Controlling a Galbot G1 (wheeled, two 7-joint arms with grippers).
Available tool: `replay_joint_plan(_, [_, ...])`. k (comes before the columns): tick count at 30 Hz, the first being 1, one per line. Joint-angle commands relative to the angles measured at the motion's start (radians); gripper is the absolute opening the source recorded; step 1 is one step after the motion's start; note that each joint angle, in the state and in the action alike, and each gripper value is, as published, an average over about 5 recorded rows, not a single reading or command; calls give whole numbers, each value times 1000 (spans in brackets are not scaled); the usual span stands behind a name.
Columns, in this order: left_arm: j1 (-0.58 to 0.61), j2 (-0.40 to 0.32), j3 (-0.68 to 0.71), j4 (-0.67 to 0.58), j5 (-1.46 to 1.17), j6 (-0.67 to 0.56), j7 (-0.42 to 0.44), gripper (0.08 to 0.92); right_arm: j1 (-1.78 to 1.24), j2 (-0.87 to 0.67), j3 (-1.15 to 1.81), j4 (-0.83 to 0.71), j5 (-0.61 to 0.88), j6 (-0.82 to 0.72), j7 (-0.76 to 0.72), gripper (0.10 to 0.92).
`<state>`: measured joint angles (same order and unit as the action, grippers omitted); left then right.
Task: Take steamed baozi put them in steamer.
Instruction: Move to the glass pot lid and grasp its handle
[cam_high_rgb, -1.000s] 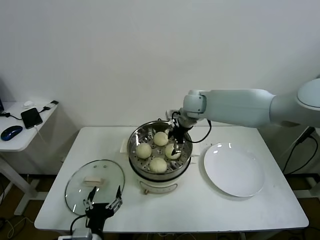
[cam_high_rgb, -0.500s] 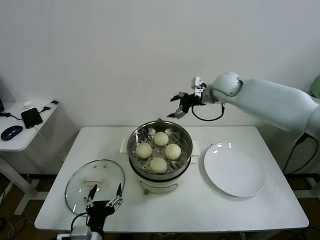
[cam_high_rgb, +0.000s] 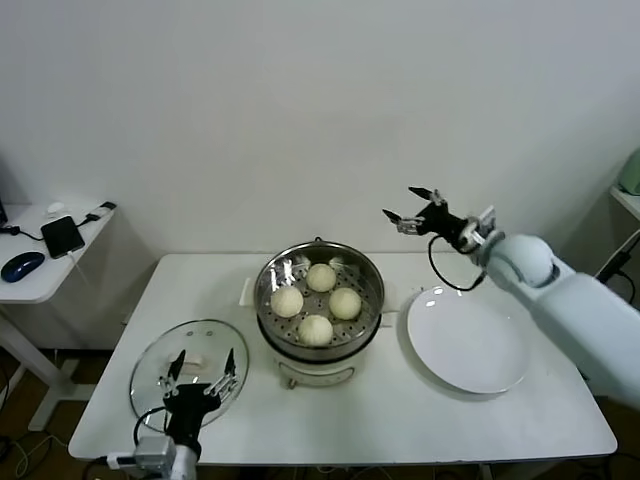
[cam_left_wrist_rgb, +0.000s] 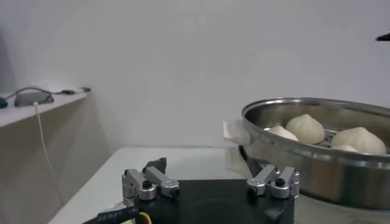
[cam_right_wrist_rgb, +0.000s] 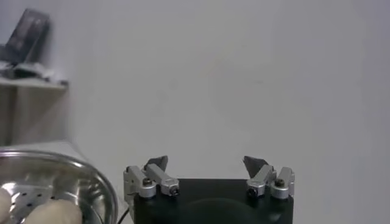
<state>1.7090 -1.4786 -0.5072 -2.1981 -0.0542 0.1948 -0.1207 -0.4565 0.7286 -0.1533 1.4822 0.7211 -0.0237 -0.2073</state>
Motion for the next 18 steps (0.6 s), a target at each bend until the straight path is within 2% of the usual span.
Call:
replay_joint_plan(1, [-26,37,0,12,25,-21,-4,823,-936,230,871,89,-208,267,71,823])
replay_joint_plan(10, [-46,62,-8,103,160,-141,-2,823,-1001,470,866,27,-309,356,93,823])
replay_joint_plan(15, [-58,65,-14,160,304,-216,-67,823,-1014,521,829,37,-331,344,92,823])
replay_joint_plan(18, [-66,76,-26,202,453,-263,-143,823,-1025,538,813,79,-348,291,107,823])
